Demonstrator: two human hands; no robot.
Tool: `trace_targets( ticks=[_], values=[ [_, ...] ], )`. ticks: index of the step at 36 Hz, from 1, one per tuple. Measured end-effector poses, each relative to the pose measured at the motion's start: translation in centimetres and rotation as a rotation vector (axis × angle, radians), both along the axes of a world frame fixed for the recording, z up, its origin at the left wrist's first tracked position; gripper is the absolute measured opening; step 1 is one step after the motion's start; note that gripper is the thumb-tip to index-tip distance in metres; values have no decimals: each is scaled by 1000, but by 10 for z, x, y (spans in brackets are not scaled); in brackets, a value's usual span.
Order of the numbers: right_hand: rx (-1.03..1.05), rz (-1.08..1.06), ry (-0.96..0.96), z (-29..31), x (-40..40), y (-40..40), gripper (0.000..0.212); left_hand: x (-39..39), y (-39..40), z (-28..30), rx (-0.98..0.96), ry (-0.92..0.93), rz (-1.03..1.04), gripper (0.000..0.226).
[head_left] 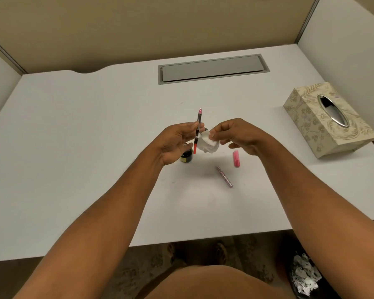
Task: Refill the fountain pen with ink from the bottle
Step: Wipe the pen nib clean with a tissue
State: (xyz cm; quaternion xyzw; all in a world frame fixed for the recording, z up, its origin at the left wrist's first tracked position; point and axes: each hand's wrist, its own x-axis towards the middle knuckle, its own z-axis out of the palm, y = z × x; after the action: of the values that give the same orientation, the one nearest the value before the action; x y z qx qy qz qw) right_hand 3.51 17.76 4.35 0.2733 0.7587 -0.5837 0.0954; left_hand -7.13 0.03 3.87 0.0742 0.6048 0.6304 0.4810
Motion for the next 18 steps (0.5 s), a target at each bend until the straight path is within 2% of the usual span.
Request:
trace_targets(
  ticks=[8,15,18],
  values=[
    [50,-33,3,9,-1,0,13,6,4,1,-26,-53,-37,16],
    [77,-21,-6,13,-1,1,20,9,7,1,-89,-51,13,32],
    [79,-21,-6,14,-1,1,24,11,9,-1,-98,-49,41,28]
  ],
)
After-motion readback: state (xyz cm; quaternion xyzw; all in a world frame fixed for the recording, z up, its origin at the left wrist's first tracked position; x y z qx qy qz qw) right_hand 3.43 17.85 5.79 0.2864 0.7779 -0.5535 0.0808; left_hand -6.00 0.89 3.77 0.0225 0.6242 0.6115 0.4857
